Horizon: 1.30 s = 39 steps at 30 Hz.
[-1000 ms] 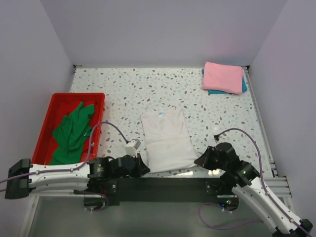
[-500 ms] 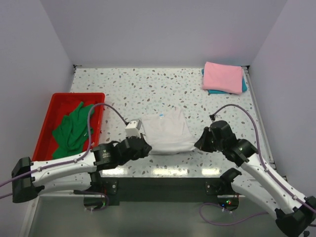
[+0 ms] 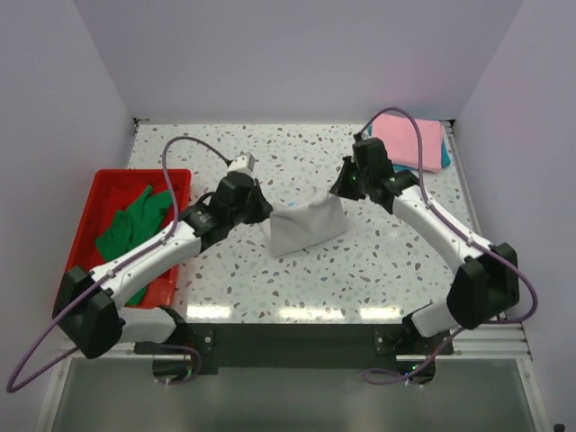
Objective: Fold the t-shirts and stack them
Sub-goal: Fold the tshirt
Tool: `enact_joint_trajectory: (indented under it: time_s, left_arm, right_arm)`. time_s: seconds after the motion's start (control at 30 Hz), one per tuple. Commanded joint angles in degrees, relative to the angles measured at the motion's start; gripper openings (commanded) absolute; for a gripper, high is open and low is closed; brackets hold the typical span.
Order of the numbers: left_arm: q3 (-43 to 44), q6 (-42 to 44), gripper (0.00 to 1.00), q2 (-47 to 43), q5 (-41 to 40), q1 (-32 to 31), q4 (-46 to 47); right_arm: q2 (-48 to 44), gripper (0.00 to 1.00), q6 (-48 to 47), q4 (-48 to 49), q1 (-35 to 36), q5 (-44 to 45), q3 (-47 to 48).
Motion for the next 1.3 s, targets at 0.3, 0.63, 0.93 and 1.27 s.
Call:
enact_joint_trajectory:
  time_s: [0.3,0.63,0.93,1.27]
  left_arm:
    - [8.56,-1.64,0.0,26.11,11.06,16.84,19.02]
    - [10.32,-7.62,0.0,41.67,14.06,20.72,24.51]
    - [-0.92,-10.7,0.0,34.13,13.8,19.93,23.19]
    - [-4.81,-8.68,0.0,21.12,11.34,19.05,14.17]
  right_arm:
    - [36.91,0.0,-3.96,9.87,-7.69,-13.05,33.49]
    - [54.88,0.0,0.43,10.93,-7.69,-12.19,40.5]
    - [36.87,0.0,3.68,20.59,-7.6,-9.89,5.61]
    - [22.79,0.0,7.65,23.07,-6.99,-13.06,-7.26]
